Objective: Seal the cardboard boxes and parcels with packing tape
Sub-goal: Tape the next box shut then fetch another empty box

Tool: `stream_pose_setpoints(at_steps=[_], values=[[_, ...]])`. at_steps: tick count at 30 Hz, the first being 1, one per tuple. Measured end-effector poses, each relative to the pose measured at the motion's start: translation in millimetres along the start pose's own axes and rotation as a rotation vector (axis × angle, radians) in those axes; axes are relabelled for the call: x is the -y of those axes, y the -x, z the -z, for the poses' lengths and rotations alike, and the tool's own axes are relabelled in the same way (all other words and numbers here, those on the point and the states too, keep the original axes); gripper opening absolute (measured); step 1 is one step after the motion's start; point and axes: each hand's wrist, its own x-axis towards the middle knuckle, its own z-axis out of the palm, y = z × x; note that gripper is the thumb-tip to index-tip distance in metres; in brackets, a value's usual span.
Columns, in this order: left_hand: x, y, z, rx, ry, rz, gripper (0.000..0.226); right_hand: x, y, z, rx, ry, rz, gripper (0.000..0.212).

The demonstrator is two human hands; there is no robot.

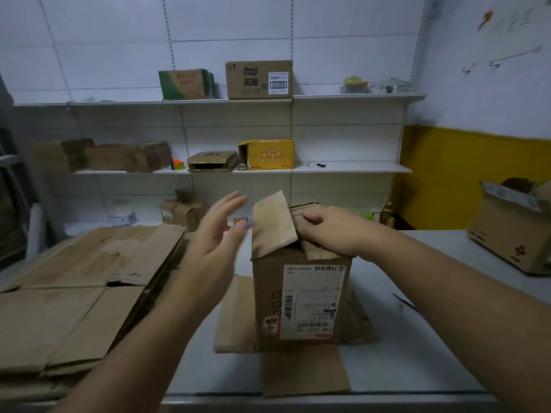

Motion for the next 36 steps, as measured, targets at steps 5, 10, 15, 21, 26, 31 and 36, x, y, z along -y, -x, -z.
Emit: stream_pose_setpoints(at_steps=[5, 10, 15, 21, 26, 31, 36], values=[[-36.1, -34.6, -25.3, 0.720, -0.768, -0.114, 0.077, -6.1, -4.5, -11.6, -0.191, -0.308, -0.090, 0.034], [-37.5, -30.1, -43.7, 0.739, -1.164, -0.246, 0.076, -26.5, 4.8, -7.1, -0.184, -0.703, -0.150, 0.032], [-34.8, -30.5, -41.5, 0.771, -1.157, -0.261, 0.087, -137.5, 54.6, 56.4, -0.320, 0.081, -0.230, 0.028], [-30.8, -37.2, -47.2, 0.709, -1.036, -0.239, 0.077, -207.2, 106.6, 59.9, -0.104, 0.348, -0.496, 0.062], [-39.5, -43.3, -52.6, 0.789, -0.945, -0.197, 0.077, -207.7, 116.3, 45.1, 0.147, 0.434, -0.403, 0.047], [-67.8, -59.8, -58.4, 0.732, -0.598, 0.071, 0.065, -161.3, 102.9, 59.6, -0.050, 0.310, -0.126, 0.019], [-48.2, -71.0, -77.8, 0.452, -0.135, 0.052, 0.037, -73.6, 85.8, 70.2, -0.272, 0.116, 0.348, 0.006]])
